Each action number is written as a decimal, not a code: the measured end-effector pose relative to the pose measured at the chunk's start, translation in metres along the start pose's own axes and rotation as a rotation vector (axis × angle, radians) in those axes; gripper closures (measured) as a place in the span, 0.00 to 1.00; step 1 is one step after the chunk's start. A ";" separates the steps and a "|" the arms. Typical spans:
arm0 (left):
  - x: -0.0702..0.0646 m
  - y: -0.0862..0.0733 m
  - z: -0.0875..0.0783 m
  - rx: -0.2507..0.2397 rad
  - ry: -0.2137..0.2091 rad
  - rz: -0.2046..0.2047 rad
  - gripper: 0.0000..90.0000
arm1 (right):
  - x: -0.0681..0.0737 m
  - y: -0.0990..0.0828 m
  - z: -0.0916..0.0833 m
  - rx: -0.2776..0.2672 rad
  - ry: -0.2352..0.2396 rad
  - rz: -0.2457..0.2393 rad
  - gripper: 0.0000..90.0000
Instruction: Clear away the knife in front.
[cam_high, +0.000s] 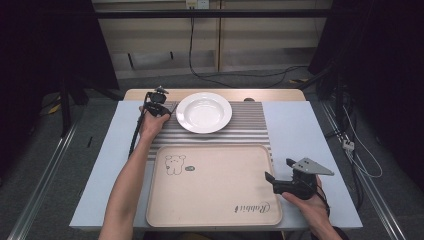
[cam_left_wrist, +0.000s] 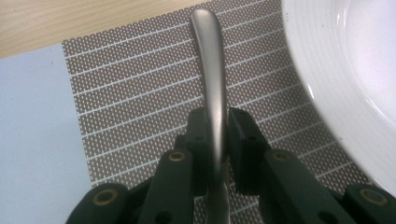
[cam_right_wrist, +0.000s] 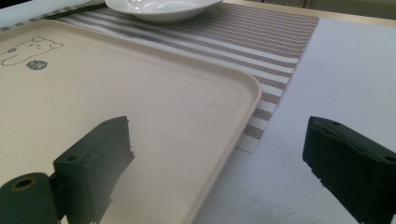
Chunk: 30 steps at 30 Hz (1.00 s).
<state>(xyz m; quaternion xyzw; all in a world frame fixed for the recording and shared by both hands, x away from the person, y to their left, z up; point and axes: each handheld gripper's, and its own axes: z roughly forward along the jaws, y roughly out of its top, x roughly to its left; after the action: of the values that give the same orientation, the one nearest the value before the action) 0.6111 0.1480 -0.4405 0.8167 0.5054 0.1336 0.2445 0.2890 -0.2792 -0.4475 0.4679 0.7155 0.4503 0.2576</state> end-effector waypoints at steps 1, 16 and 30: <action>0.001 0.000 0.000 -0.004 -0.008 -0.009 0.88 | 0.000 0.000 0.000 0.000 0.000 -0.001 0.09; -0.002 0.001 -0.002 0.020 0.004 0.016 0.89 | 0.000 0.000 0.000 0.002 -0.002 0.001 0.09; -0.002 -0.003 -0.006 0.025 -0.001 0.022 0.89 | 0.000 0.000 0.000 -0.002 0.003 -0.001 0.09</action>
<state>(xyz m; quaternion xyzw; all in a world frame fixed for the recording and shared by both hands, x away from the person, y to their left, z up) 0.6052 0.1483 -0.4367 0.8252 0.4979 0.1298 0.2331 0.2888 -0.2791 -0.4473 0.4664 0.7156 0.4518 0.2573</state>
